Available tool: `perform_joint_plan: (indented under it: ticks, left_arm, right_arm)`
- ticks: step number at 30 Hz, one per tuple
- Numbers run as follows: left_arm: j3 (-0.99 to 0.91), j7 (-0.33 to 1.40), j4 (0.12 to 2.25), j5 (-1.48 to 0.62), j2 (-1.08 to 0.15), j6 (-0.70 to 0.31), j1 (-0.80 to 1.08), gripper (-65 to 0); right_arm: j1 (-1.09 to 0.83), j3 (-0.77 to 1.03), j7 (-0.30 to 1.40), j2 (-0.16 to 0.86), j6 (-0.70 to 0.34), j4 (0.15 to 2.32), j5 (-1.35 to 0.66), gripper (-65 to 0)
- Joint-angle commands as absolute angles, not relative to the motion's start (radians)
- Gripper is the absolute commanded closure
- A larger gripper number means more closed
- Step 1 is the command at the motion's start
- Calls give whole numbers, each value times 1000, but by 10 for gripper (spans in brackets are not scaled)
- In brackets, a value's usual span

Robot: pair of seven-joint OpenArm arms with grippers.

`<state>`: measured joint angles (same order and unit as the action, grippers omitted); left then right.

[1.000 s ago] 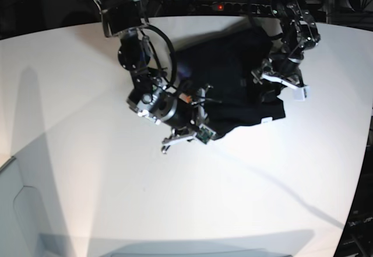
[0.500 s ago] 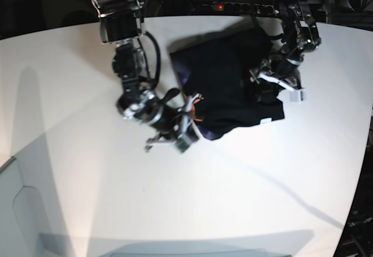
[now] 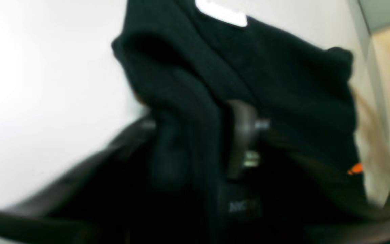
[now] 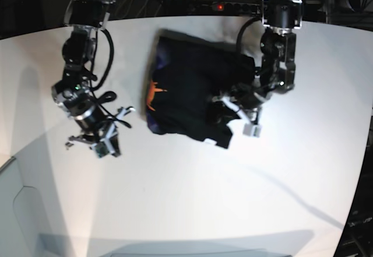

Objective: Fold the T-shirt properly
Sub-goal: 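Release the folded shirt and pull both grippers away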

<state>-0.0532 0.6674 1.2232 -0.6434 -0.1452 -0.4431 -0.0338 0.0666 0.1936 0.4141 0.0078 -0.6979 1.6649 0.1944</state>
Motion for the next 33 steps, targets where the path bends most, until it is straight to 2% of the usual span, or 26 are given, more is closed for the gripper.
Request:
perform_joint_plan:
  ticks: [1,3,6,7,11,19,27,30,33]
  left_arm:
    - [-31,720,1207,-608,-142,-423,-51,-133]
    - [4,720,1173,-585,-142,-421,-97,0]
    - [70,720,1130,-479,-134,-429,-171,-14]
    - [96,720,1121,-444,-133,-430,-193,0]
    - [298,711,1106,-300,-131,-432,-305,0]
    - [719,553,1090,-245,-93,-432,-483,0]
    - [786,547,954,-245,27,-432,-533,-1]
    - [788,547,944,-242,31,-432,-545,-44]
    - [826,547,954,-203,31,-432,-558,-177]
  right_arm:
    - [77,208,386,18,-698,1696,177,0]
    - [61,243,386,22,-698,1716,177,0]
    - [56,318,386,22,-698,1741,177,0]
    - [54,340,387,22,-698,1748,177,0]
    - [45,424,387,22,-698,1776,177,0]
    - [36,538,387,19,-698,1778,180,0]
    - [8,570,387,21,-698,1778,182,0]
    - [7,575,387,18,-698,1778,182,0]
    - [-2,575,387,15,-698,1778,182,0]
